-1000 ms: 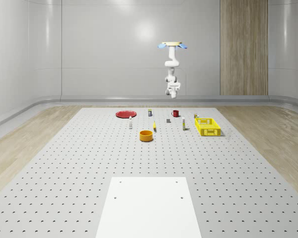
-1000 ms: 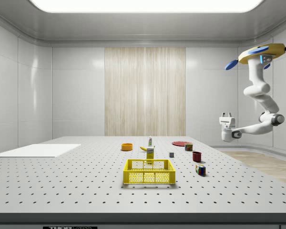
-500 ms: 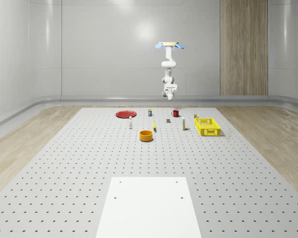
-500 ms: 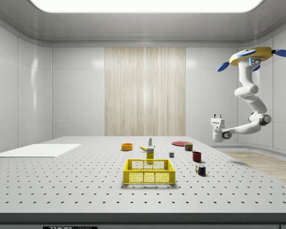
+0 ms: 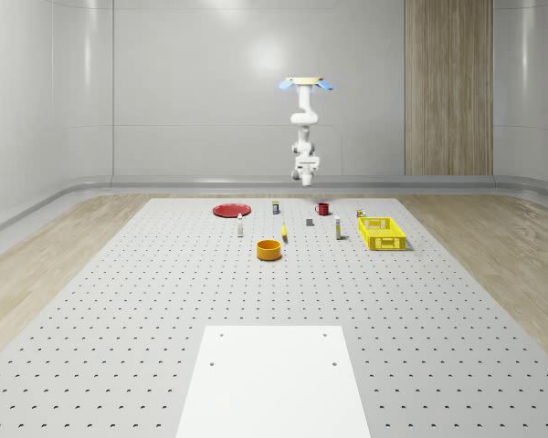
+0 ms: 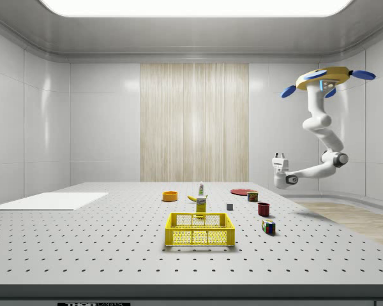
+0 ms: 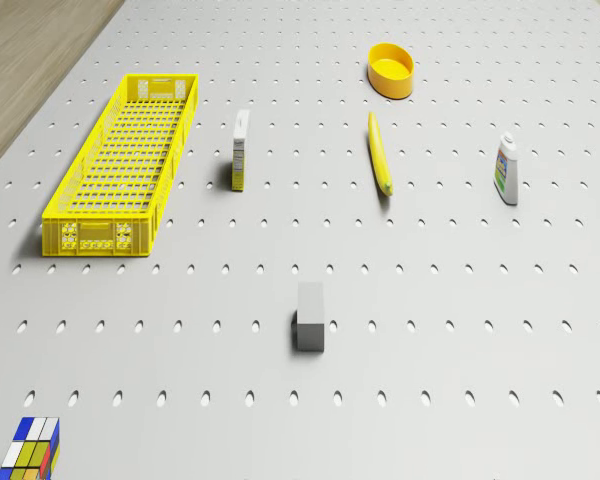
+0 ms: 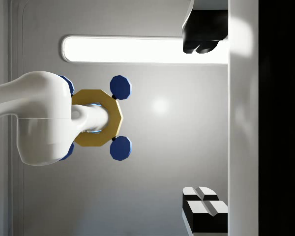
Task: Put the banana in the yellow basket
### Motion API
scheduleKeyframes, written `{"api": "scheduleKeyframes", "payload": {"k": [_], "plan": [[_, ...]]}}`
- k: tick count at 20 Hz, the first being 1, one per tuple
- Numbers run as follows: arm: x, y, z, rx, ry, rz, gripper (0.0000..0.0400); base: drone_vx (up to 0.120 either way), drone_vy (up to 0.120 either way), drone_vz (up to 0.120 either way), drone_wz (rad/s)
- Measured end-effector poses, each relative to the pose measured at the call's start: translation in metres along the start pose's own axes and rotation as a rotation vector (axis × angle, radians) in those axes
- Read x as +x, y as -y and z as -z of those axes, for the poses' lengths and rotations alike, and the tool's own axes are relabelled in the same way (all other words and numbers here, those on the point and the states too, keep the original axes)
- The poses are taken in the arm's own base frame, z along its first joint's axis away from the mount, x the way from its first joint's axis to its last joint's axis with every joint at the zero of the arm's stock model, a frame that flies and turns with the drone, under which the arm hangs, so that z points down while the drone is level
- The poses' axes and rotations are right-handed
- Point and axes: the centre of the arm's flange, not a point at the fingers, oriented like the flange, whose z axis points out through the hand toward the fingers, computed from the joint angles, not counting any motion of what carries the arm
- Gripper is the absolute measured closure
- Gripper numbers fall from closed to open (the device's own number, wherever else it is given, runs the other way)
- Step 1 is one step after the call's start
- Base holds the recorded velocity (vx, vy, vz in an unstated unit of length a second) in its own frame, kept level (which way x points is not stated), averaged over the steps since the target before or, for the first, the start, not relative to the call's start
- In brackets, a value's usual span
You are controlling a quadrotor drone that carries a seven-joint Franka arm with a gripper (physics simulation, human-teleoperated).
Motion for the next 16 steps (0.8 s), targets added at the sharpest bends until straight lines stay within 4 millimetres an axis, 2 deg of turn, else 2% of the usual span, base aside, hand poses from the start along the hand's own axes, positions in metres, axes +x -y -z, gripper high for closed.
{"api": "scheduleKeyframes", "payload": {"k": [16], "plan": [[-0.0020,0.0003,0.0001,-0.003,-0.020,0.000,0.0000,0.120,-0.120,0.000,0.000]]}}
